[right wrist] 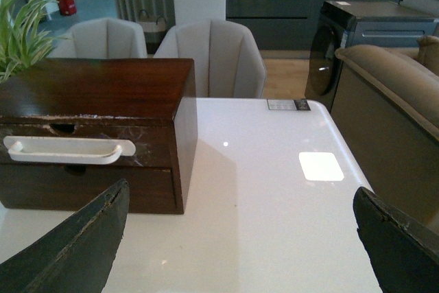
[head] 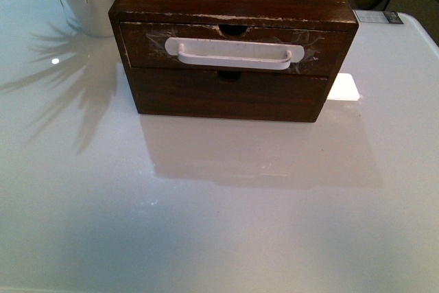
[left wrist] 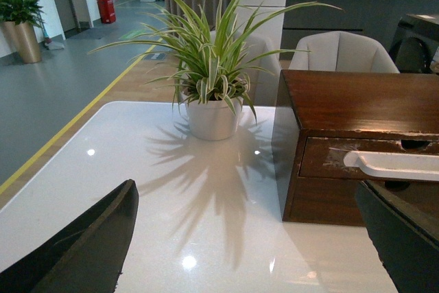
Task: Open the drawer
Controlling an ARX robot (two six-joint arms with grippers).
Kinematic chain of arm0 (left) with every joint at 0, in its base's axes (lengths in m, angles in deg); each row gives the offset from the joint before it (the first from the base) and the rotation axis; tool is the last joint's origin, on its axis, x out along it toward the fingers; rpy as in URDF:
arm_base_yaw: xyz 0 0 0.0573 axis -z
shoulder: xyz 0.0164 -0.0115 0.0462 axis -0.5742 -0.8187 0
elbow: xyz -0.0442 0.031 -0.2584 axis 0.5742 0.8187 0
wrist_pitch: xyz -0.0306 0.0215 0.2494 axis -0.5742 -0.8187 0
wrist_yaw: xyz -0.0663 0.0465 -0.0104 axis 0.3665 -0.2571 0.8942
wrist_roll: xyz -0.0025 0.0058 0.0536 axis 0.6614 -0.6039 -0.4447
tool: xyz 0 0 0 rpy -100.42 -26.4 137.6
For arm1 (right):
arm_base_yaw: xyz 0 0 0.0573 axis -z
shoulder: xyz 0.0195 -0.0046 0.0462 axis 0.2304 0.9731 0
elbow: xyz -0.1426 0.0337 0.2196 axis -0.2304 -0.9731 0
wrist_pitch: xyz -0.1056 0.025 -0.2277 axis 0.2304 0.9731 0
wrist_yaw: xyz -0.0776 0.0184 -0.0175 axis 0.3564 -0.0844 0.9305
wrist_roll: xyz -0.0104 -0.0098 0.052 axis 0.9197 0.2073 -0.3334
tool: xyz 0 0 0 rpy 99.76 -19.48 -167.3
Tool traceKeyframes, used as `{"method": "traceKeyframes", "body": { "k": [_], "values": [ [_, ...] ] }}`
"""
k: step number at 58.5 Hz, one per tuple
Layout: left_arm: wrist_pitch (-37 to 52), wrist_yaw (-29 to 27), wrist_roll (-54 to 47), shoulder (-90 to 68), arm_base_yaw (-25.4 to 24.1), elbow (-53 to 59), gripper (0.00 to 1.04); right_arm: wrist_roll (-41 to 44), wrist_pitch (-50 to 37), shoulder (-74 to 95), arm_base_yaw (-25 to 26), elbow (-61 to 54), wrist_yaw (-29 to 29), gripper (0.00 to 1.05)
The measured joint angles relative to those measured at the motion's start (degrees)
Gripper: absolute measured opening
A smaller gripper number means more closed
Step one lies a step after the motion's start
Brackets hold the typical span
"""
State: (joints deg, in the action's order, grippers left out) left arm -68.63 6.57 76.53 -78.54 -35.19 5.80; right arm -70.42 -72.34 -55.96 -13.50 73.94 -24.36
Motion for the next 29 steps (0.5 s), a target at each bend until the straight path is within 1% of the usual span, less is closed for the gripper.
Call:
{"method": "traceKeyframes", "body": {
  "k": [16,17,18,19,20,21,23,25,27,29],
  "values": [
    [-0.1,0.4,0.0,-0.1,0.0,0.0,0.96,0.0,0.0,0.0,0.0,0.0,0.0,0.96],
    [-2.0,2.5,0.7,-1.0,-0.7,-0.6,0.96,-0.7,0.4,0.5,-0.4,0.1,1.0,0.96],
    [-7.3,7.9,1.9,-3.2,-2.1,-2.7,0.96,-2.9,3.5,1.6,-1.4,1.1,5.4,0.96],
    [-10.8,10.9,2.9,-5.5,-2.6,-4.2,0.96,-6.2,8.5,4.8,-3.6,3.2,11.9,0.96],
    [-15.2,14.3,3.8,-9.0,-3.0,-6.0,0.96,-8.6,11.2,7.3,-4.8,4.5,16.0,0.96],
    [-17.1,15.8,4.4,-10.9,-3.0,-6.8,0.96,-11.1,13.8,11.1,-5.7,6.1,20.2,0.96],
    [-18.2,17.2,5.0,-14.2,-2.3,-7.3,0.96,-13.1,13.7,15.6,-5.6,7.3,23.5,0.96],
    [-17.0,16.6,5.4,-16.7,-0.9,-7.7,0.96,-13.1,12.1,18.1,-4.8,7.9,23.6,0.96],
    [-14.7,16.5,5.4,-19.2,0.3,-8.3,0.96,-12.2,9.9,20.6,-3.2,8.8,21.6,0.96],
    [-11.4,16.2,5.1,-22.2,1.7,-9.0,0.96,-9.6,7.4,23.4,-1.2,10.0,18.2,0.96]
  ]
}}
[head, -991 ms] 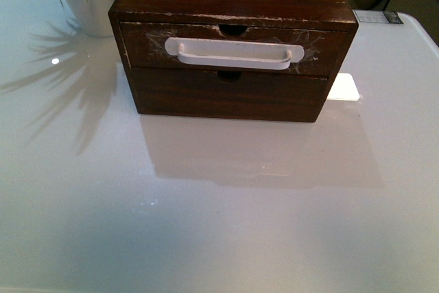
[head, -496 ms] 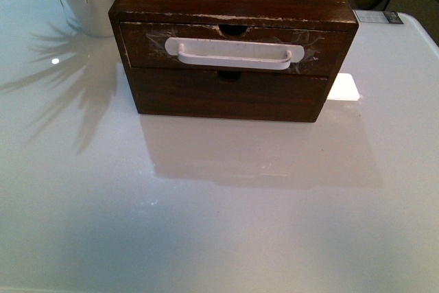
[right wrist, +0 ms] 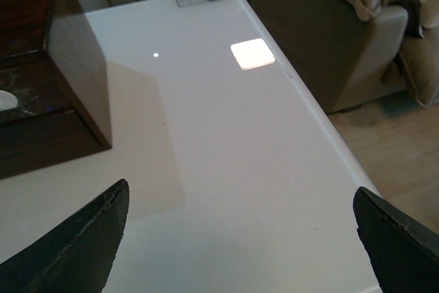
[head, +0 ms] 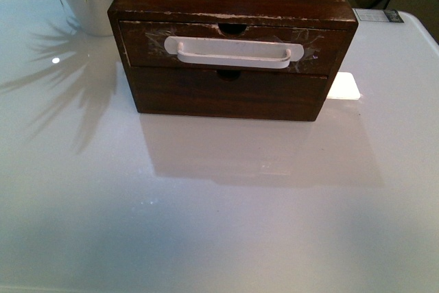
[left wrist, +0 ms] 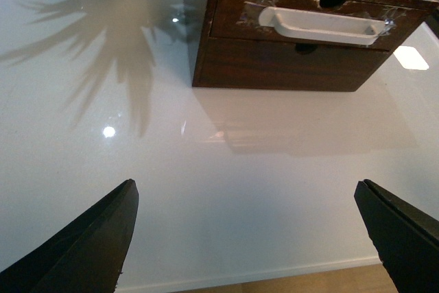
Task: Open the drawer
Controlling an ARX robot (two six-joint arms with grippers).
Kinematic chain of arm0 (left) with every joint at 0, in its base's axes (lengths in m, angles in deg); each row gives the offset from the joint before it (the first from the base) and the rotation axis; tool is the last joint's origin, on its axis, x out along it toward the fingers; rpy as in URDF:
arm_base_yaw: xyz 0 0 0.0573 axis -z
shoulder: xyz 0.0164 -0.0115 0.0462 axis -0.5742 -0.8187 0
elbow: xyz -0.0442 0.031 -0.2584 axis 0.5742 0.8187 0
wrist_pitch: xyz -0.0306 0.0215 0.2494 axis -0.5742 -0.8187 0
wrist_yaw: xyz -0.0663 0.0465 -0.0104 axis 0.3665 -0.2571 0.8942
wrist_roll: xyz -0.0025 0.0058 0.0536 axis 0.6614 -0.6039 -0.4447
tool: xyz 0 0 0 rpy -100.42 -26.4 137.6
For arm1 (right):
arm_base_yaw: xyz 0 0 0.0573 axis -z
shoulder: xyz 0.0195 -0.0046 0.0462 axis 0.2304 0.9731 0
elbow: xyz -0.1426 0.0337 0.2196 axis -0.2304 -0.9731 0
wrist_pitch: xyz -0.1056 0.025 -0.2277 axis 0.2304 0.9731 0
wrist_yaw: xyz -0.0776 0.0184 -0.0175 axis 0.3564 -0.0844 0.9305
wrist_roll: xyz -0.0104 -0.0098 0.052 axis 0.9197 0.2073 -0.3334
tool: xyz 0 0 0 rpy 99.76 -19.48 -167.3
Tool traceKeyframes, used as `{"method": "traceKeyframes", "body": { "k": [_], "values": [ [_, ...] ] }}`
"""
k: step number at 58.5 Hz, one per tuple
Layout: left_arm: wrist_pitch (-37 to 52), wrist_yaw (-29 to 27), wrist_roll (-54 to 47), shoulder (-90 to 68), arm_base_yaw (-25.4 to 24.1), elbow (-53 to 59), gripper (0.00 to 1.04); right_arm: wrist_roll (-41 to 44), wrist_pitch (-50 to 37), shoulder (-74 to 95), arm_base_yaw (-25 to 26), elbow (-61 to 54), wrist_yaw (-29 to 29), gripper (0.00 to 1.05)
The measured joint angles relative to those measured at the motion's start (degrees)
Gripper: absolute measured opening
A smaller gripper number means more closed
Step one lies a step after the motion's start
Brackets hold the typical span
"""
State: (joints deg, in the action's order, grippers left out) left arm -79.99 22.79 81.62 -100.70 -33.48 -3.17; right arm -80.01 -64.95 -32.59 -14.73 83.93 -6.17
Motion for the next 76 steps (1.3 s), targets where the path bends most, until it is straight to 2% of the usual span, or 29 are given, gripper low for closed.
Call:
{"method": "traceKeyframes", "body": {
  "k": [3,7,14,23,32,41,56,66,76],
  "values": [
    [6.5,-0.8,-1.3,-5.6,1.9,-1.0,0.96,5.9,-4.1,5.2,4.0,2.0,-5.1,0.96],
    [13.7,-1.5,-3.3,-12.5,3.8,-1.9,0.96,11.2,-6.7,10.1,6.8,3.8,-9.4,0.96],
    [24.1,-2.3,-6.3,-24.0,6.9,-4.0,0.96,19.7,-10.2,17.6,8.2,6.2,-14.3,0.96],
    [36.6,-2.7,-11.6,-37.7,11.6,-7.2,0.96,32.7,-13.9,27.2,5.3,8.2,-19.0,0.96],
    [48.5,-1.1,-20.8,-49.2,15.6,-8.7,0.96,45.3,-18.7,36.8,0.7,10.2,-19.2,0.96],
    [57.1,2.4,-30.3,-58.2,19.3,-9.3,0.96,52.3,-22.5,45.3,-2.7,12.9,-20.2,0.96],
    [59.6,5.9,-42.8,-69.8,23.3,-16.0,0.96,62.2,-26.7,59.1,-6.4,18.7,-23.0,0.96],
    [55.3,8.1,-48.6,-76.8,24.3,-22.9,0.96,70.7,-26.1,66.5,-7.5,23.2,-25.0,0.96],
    [50.2,9.6,-51.6,-83.3,23.5,-30.2,0.96,73.7,-26.5,72.1,-8.7,28.1,-26.9,0.96]
  ]
}}
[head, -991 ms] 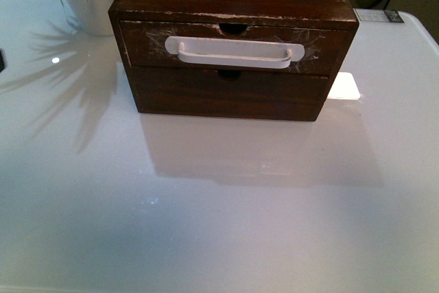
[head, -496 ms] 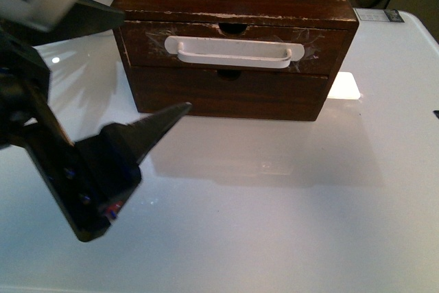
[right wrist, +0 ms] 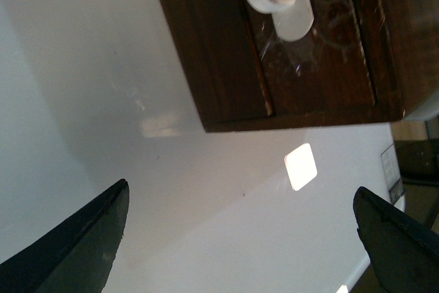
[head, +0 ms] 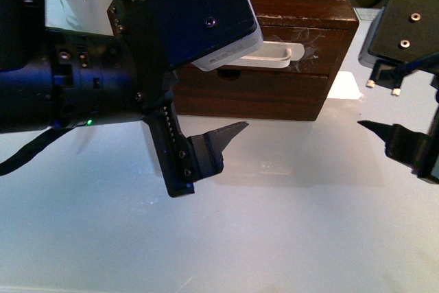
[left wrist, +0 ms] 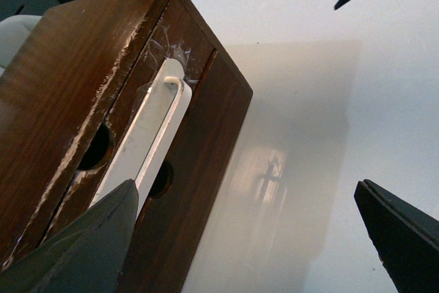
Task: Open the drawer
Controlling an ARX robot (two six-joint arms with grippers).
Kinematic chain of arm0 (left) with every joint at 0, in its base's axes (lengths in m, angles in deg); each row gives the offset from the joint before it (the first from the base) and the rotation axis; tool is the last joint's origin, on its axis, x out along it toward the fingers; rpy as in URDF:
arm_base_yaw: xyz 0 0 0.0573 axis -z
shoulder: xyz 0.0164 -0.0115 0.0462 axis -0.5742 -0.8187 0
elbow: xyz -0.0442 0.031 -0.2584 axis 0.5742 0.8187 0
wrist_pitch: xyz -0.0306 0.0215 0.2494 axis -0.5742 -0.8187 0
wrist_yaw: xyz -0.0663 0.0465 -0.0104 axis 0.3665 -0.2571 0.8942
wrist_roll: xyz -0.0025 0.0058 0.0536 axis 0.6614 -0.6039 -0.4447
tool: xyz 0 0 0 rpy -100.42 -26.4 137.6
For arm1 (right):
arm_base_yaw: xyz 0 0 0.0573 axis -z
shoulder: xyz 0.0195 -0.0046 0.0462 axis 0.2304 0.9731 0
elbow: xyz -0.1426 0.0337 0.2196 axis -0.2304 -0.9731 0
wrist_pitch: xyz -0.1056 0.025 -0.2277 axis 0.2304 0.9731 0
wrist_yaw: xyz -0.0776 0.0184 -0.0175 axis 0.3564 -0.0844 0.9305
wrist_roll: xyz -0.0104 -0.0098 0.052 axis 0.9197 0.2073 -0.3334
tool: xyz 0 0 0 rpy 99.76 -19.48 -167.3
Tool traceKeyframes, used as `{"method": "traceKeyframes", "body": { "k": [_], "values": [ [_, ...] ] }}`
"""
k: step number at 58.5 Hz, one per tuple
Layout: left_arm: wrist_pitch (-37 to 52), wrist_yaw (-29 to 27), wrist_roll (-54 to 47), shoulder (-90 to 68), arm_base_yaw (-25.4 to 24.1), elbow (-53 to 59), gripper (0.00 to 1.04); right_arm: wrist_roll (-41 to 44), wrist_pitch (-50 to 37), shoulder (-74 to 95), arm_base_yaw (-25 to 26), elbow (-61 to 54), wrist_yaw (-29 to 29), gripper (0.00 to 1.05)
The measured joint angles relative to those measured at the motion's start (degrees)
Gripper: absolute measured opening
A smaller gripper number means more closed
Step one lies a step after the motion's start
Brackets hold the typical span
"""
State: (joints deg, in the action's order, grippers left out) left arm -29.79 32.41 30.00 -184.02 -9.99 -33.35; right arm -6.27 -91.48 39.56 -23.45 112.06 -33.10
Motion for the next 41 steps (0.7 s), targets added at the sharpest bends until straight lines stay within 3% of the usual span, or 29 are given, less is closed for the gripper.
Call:
{"method": "traceKeyframes", "body": {
  "k": [24,41],
  "values": [
    [-8.3,1.3,-3.4,-11.8,-3.2,-15.6,0.96,2.3,-3.6,12.5,-2.3,9.2,-3.9,0.96],
    [-12.3,2.3,-5.4,-17.1,-3.7,-20.9,0.96,2.1,1.6,16.0,-3.4,16.6,-7.9,0.96]
  ]
}}
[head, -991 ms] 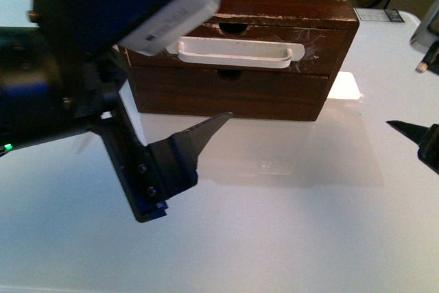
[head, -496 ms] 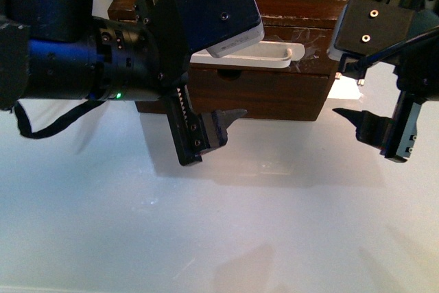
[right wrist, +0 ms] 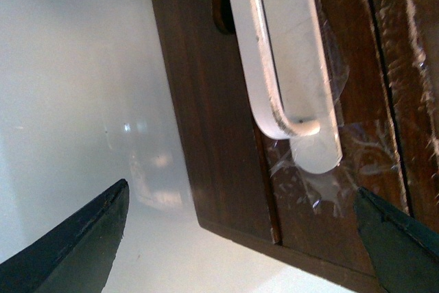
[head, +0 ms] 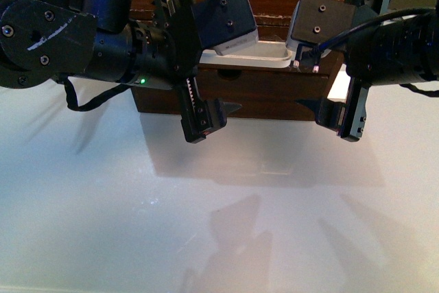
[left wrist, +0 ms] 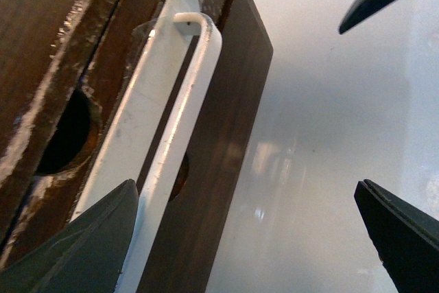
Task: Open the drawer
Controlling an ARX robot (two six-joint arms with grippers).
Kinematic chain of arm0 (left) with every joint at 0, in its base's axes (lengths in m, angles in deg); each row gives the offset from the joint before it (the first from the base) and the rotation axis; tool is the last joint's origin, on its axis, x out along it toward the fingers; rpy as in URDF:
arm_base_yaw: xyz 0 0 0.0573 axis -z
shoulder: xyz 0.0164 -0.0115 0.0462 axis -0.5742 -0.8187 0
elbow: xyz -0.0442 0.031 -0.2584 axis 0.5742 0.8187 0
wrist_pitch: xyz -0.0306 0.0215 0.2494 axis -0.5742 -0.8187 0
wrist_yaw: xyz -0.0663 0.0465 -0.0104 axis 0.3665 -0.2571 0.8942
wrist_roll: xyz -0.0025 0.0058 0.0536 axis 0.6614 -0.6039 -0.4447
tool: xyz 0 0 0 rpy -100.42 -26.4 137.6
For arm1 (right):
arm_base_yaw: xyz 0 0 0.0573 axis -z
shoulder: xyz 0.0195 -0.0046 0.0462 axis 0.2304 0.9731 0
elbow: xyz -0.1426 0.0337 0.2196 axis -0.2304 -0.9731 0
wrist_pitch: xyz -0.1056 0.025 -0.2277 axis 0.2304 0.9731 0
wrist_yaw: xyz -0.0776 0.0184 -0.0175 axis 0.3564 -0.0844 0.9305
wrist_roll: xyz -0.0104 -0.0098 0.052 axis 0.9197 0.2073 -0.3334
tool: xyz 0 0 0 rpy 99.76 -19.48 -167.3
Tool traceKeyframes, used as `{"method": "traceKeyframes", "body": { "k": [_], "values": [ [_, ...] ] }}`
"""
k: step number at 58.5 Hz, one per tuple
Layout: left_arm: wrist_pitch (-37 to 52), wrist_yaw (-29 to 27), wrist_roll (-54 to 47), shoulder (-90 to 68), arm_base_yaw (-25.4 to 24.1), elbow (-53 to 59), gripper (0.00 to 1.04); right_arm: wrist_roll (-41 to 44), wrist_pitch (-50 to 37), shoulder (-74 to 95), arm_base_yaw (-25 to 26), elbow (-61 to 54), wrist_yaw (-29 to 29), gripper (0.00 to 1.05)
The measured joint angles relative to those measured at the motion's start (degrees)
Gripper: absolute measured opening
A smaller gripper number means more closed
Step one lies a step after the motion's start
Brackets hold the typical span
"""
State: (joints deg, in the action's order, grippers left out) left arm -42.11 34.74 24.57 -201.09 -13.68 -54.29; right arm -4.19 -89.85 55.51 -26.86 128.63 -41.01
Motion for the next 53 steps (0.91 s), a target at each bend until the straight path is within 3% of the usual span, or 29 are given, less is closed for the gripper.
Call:
{"method": "traceKeyframes", "body": {
  "k": [53],
  "values": [
    [-7.1,0.2,-5.5,-5.8,-0.3,-8.6,0.96,4.5,6.2,4.8,-2.2,6.5,-0.7,0.96]
  ]
}}
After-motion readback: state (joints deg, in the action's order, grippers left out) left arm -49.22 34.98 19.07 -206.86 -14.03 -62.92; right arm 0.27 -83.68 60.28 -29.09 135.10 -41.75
